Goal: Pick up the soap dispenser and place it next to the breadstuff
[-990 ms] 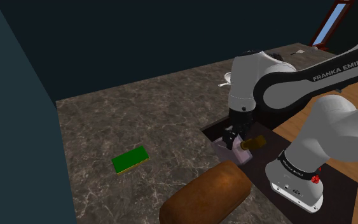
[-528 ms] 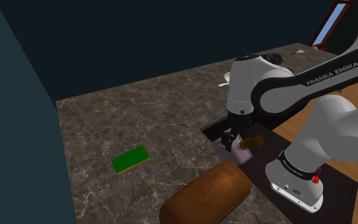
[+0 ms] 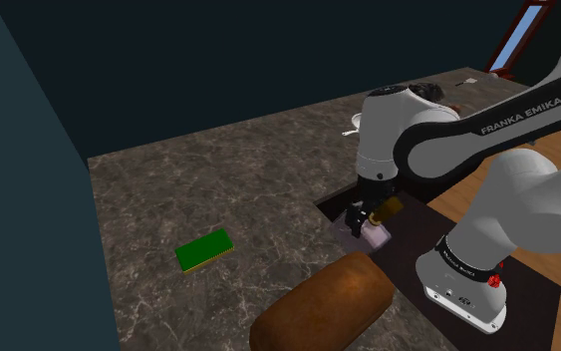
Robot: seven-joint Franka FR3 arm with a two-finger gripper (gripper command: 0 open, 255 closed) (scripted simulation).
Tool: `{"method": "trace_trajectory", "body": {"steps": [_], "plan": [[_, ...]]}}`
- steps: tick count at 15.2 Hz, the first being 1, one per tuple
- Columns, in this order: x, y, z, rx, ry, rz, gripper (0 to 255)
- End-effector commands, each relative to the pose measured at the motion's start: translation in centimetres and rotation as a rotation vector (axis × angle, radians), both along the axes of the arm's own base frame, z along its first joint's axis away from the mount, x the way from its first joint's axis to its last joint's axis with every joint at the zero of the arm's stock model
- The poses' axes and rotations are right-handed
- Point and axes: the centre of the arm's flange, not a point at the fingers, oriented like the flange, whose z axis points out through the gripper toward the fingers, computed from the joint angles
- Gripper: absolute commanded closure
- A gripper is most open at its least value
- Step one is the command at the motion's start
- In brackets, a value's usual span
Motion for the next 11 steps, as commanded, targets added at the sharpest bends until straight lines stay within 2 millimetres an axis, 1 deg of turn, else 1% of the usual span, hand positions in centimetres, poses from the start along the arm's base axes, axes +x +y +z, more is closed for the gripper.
{"method": "trace_trajectory", "body": {"steps": [1, 4, 11], "plan": [[0.3, -0.1, 1.1, -0.002, 0.003, 0.0, 0], [1.2, -0.2, 4.7, -0.002, 0.003, 0.0, 0], [1.2, -0.2, 4.7, -0.002, 0.003, 0.0, 0]]}}
